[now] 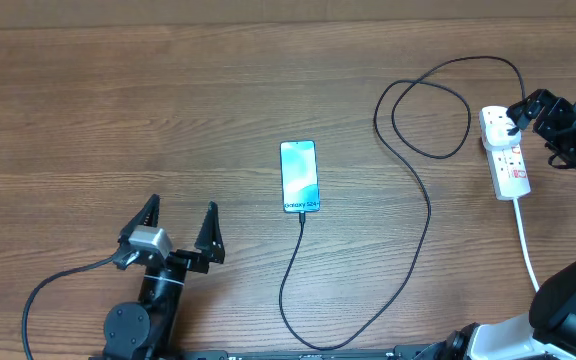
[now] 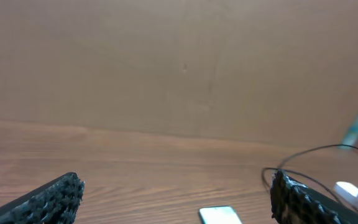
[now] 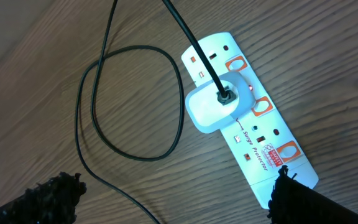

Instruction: Plug charger to phone and switch on socket

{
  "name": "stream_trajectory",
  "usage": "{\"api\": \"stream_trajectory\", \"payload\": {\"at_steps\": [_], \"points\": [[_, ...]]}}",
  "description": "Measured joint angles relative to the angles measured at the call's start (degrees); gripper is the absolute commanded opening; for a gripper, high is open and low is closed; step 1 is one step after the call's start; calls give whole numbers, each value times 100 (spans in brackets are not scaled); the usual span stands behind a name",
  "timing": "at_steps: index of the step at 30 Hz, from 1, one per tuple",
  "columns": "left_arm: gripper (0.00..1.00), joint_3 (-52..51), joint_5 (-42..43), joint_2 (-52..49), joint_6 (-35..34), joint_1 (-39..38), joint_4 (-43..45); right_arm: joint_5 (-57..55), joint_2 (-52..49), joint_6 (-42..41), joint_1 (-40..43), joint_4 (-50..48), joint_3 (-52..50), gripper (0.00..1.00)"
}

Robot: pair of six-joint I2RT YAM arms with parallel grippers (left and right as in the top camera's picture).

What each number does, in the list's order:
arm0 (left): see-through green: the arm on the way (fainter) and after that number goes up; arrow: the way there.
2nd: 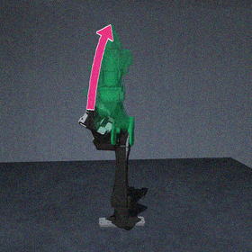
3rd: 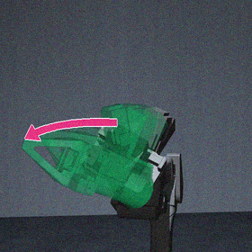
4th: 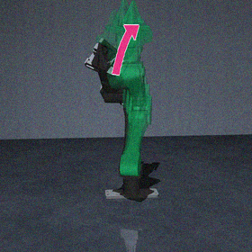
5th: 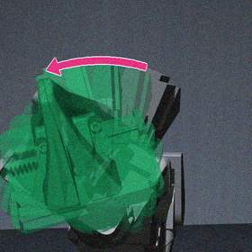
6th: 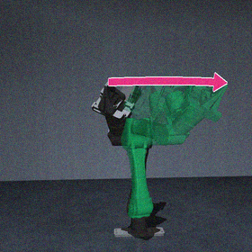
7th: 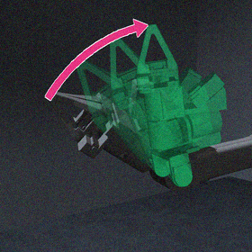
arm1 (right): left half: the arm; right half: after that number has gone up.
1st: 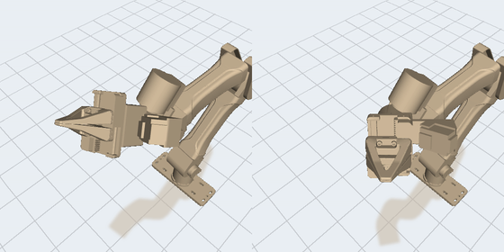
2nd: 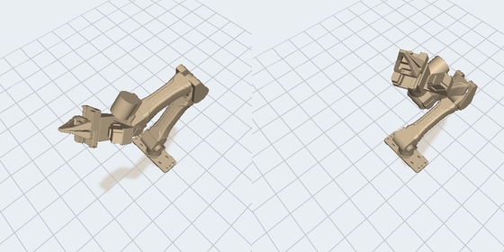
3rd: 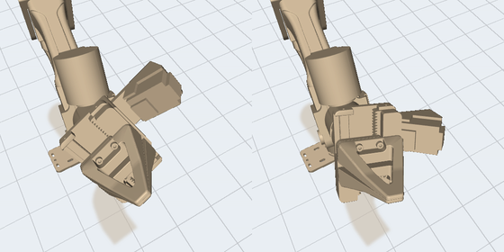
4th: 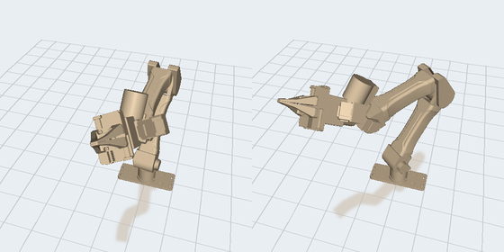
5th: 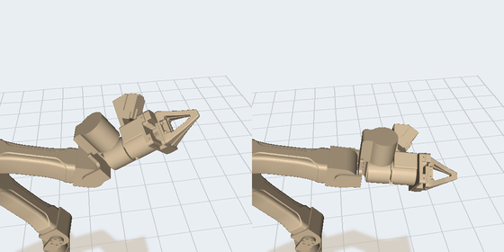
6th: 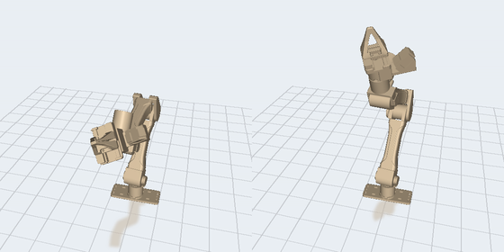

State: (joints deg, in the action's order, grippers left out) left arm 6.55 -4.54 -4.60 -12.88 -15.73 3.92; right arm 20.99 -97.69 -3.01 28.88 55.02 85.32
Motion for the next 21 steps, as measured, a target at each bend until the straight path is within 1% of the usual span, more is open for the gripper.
{"api": "stream_trajectory", "payload": {"at_steps": [5, 13, 17, 21], "points": [[99, -341, 50, 337, 2, 269, 28, -2, 0, 0, 0, 7, 0, 100], [99, -586, 111, 369, 4, 605, -13, -2, 0, 0, 0, 2, 0, 100], [100, -588, 155, 374, 4, 831, -269, -2, 0, 0, 0, 2, 0, 100], [99, -605, 208, 374, 26, 1023, -824, 0, 0, 0, 0, 2, 0, 100]]}}
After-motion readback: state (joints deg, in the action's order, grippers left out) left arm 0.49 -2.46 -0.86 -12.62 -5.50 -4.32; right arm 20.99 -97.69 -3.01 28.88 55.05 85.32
